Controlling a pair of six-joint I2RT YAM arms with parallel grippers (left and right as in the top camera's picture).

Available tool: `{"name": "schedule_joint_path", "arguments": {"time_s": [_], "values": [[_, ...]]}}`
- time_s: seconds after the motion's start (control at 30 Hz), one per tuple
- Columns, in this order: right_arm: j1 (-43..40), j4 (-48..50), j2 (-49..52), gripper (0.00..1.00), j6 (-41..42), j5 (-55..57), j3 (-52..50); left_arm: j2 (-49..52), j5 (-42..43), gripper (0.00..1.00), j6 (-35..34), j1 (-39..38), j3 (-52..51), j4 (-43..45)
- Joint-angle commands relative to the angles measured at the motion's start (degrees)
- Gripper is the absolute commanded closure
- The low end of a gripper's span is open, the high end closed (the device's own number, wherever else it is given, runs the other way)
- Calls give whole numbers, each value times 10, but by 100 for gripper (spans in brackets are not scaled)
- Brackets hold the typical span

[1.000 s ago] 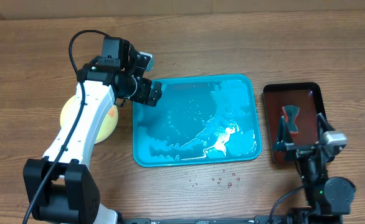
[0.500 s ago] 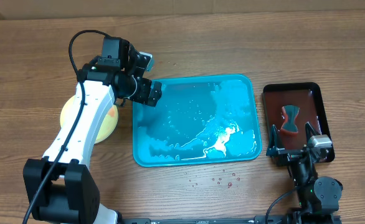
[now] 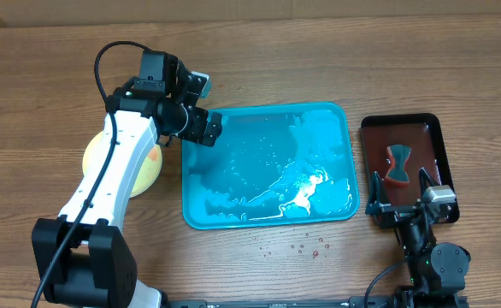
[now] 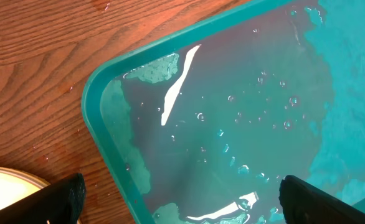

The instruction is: Clean dirty plates on tray and stack at the side

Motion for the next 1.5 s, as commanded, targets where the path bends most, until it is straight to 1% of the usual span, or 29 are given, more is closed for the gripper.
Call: {"name": "schedule_joint_path", "arguments": {"time_s": [0.0, 0.07, 0.17, 0.23, 0.3, 0.37, 0.5, 0.6, 0.67, 0.73, 0.8, 0.83, 0.87, 1.0, 1.13, 1.23, 1.4, 1.47], "values": [[3, 3, -3, 0, 4, -3, -6, -14, 0, 0, 8, 0, 10, 0], [3, 3, -3, 0, 4, -3, -6, -14, -11, 0, 9, 0, 10, 0], [3, 3, -3, 0, 4, -3, -6, -18, -58, 0, 8, 1, 10, -1], [3, 3, -3, 0, 4, -3, -6, -40, -84, 0, 15, 0, 9, 1], [3, 3, -3, 0, 4, -3, -6, -70, -86, 0, 15, 1, -2, 32], [3, 3, -3, 0, 4, -3, -6, -109, -85, 0, 14, 4, -27, 87], [3, 3, -3, 0, 4, -3, -6, -224, -86, 0, -8, 13, -139, 254], [3, 3, -3, 0, 4, -3, -6, -321, -86, 0, -22, 31, -244, 351], [3, 3, -3, 0, 4, -3, -6, -383, -86, 0, -33, 46, -304, 382], [3, 3, -3, 0, 4, -3, -6, -467, -85, 0, -40, 69, -381, 406], [3, 3, -3, 0, 4, -3, -6, -529, -86, 0, -41, 84, -432, 417], [3, 3, -3, 0, 4, -3, -6, -596, -86, 0, -40, 96, -484, 426], [3, 3, -3, 0, 4, -3, -6, -631, -86, 0, -35, 100, -512, 433], [3, 3, -3, 0, 4, -3, -6, -737, -86, 0, 4, 101, -610, 469], [3, 3, -3, 0, 4, -3, -6, -816, -88, 0, 17, 101, -695, 515], [3, 3, -3, 0, 4, -3, -6, -865, -88, 0, 17, 101, -743, 528], [3, 3, -3, 0, 4, -3, -6, -923, -100, 0, 17, 92, -794, 524], [3, 3, -3, 0, 4, -3, -6, -942, -108, 0, 20, 82, -793, 481]]}}
